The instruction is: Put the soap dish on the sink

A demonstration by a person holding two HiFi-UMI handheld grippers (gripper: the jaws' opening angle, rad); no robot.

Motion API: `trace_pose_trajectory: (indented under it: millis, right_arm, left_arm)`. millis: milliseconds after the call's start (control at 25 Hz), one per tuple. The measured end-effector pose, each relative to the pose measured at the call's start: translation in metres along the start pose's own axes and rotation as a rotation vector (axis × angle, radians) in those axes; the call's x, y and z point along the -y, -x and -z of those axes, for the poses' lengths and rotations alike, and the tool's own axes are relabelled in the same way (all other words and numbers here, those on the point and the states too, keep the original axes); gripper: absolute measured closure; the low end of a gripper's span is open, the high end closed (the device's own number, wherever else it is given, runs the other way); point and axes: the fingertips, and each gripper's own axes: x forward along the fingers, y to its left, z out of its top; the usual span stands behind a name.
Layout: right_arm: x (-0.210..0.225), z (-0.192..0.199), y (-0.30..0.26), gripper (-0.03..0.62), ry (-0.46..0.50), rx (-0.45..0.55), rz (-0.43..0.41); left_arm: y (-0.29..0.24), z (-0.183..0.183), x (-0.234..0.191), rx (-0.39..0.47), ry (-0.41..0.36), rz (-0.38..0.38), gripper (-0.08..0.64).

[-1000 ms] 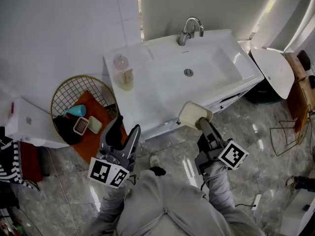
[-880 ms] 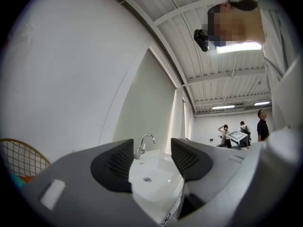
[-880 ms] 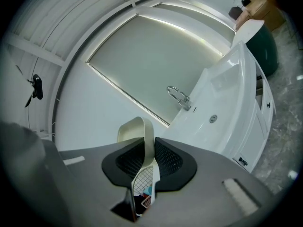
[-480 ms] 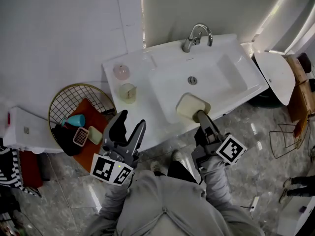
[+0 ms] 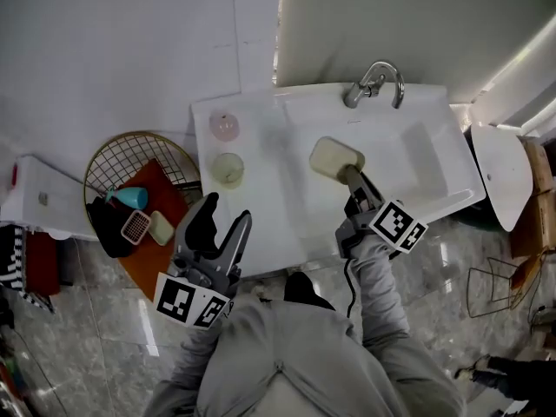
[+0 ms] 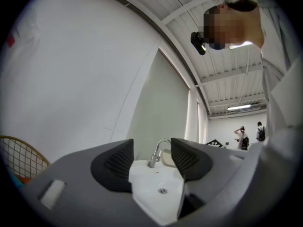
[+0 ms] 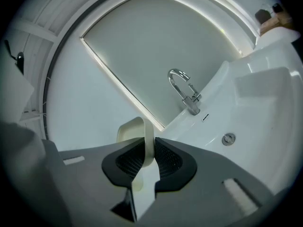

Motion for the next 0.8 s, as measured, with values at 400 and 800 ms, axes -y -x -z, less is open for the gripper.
trace_pose_trajectory:
  millis: [400, 800]
  right_arm:
    - [0.051, -0.018, -0.120, 0.537, 0.185, -0.192, 0.052]
    - [0.099, -0.007, -0.191, 0.538, 0.282, -0.325, 0.155]
  left_arm:
    - [-0.010, -0.004, -0.016, 0.034, -0.025, -0.191, 0.291]
    - [0.003, -0.003, -0.027, 0.038, -0.040, -0.329, 0.291]
